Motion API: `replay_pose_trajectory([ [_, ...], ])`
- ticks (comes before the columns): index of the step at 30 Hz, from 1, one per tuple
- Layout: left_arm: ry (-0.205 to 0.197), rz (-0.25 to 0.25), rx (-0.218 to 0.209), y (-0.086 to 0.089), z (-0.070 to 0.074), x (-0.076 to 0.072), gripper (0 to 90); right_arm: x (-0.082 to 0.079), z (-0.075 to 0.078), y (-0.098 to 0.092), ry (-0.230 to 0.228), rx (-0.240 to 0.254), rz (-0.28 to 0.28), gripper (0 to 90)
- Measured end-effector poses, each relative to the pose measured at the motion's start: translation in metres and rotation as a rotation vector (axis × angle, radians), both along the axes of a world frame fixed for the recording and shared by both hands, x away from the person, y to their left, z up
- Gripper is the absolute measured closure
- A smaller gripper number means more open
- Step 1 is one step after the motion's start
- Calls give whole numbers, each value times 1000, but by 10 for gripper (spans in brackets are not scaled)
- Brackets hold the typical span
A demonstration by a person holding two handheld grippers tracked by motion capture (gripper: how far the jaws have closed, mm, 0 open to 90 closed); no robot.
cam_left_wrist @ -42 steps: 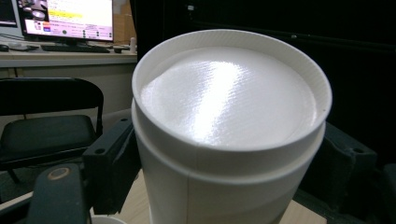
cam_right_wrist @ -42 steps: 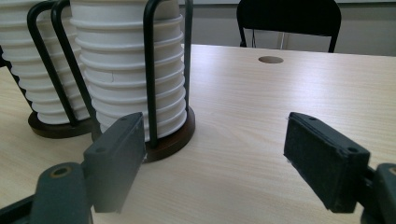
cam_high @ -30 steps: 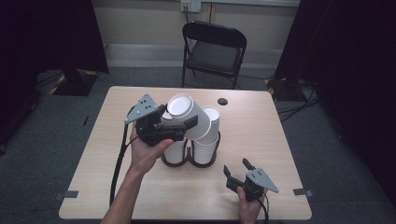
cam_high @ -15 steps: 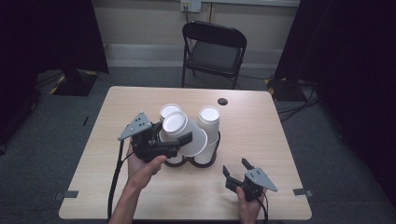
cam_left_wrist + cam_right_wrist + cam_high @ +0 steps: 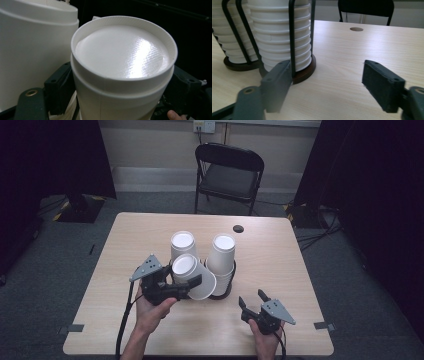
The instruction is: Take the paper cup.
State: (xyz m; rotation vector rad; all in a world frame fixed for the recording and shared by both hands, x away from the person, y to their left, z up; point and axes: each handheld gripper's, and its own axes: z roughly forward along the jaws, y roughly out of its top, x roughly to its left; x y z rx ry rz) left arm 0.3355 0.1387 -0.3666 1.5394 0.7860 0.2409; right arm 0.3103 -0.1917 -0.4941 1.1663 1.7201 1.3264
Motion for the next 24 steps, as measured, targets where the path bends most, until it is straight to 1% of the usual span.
replay_pose_trajectory([
  [2,16,-3,5,1,-6,0,194,1,0,1,9,-7,7,245],
  [3,24,-4,6,0,-8,0,194,1,0,2,21,-6,18,245],
  [6,48,-5,6,0,-17,1,194,-1,0,5,47,15,43,229],
  [7,57,-7,15,-1,-19,0,194,-3,0,8,44,8,53,226],
  [9,66,2,20,-2,-22,-1,194,-6,0,13,29,1,68,232],
  [11,70,0,19,-3,-25,-3,194,-10,0,19,14,5,101,254],
  [12,75,0,21,-4,-26,-4,194,-12,1,22,10,6,122,268],
  [14,85,-4,22,-4,-29,-6,194,-15,2,30,-4,18,189,315],
  [16,100,-12,-1,-5,-33,-7,194,-19,4,37,-24,17,233,328],
  [19,122,-20,-12,-5,-39,-8,194,-22,7,47,-50,17,293,354],
  [20,137,-31,-23,-5,-42,-8,194,-23,7,49,-59,23,315,365],
  [22,151,-54,-52,-4,-46,-7,194,-23,8,54,-80,43,359,421],
  [23,163,-66,-69,-3,-49,-7,194,-23,7,56,-86,53,387,435],
  [24,179,-74,-76,-3,-51,-6,194,-24,7,58,-93,59,404,435],
])
